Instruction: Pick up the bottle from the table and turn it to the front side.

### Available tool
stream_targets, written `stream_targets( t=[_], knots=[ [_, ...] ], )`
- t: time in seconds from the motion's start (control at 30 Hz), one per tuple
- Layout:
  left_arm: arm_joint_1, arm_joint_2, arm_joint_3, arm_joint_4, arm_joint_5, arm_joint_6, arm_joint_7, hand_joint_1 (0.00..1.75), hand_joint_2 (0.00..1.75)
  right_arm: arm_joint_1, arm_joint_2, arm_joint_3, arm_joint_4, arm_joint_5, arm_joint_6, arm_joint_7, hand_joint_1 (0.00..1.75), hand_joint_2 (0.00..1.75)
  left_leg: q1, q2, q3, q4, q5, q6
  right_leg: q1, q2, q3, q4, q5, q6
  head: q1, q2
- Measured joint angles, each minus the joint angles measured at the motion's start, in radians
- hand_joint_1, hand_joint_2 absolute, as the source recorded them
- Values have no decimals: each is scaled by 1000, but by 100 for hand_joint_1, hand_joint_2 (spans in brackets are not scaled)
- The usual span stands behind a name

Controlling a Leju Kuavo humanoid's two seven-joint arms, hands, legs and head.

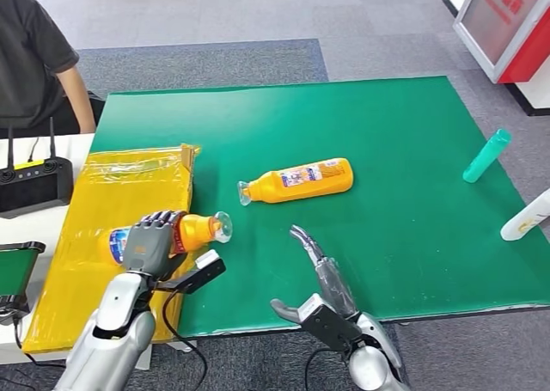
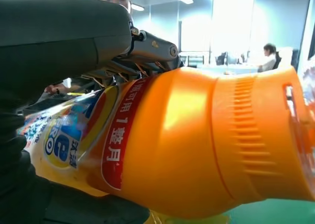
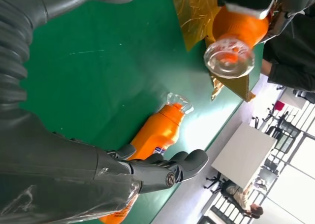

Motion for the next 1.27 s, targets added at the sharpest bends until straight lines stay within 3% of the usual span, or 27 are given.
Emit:
stream_targets(
  t=[0.4, 0.57, 0.7, 0.9, 1.07, 1.23, 1.27],
  knots=[
    [-101, -6, -26, 181, -15, -82, 31, 175, 175, 0, 0, -8, 1, 2, 14, 0, 0, 175, 0, 0, 2, 0, 0, 0, 0, 1, 2, 0, 0, 0, 0, 0],
    [-124, -6, -34, 230, -16, -120, 34, 162, 175, -2, 2, -10, 6, 5, 20, 0, 0, 175, 0, 0, 2, 0, 0, 0, 0, 0, 2, 0, 0, 0, 0, 0],
    [-148, -8, -40, 266, -10, -131, 38, 5, 175, -7, 4, -10, 13, 5, 21, 0, 0, 175, 0, 0, 5, 0, 0, 0, 0, 0, 5, 0, 0, 0, 0, 0],
    [-151, -18, -42, 288, 24, -113, 33, 0, 175, -4, 5, -15, 16, 5, 21, 0, 0, 175, 0, 0, 6, 0, 1, 0, 0, 0, 6, 0, 0, 0, 0, 0],
    [-84, -29, -32, 220, 249, -62, -140, 0, 175, 12, 3, -31, 11, 1, 20, -5, 0, 175, -1, 0, 5, 0, 0, 1, 0, 0, 6, 0, 0, 0, 0, 0],
    [73, -41, 8, 28, 626, 29, -474, 0, 175, 35, -7, -45, -5, -25, 15, -29, 0, 175, -1, 1, 3, 0, -2, 0, 0, 1, 3, 0, -1, 0, 0, 0],
    [89, -43, 14, 8, 665, 34, -506, 0, 175, 37, -8, -46, -7, -27, 14, -31, 0, 175, -1, 1, 3, 0, -2, 0, 0, 1, 3, 0, -1, 0, 0, 0]
  ],
)
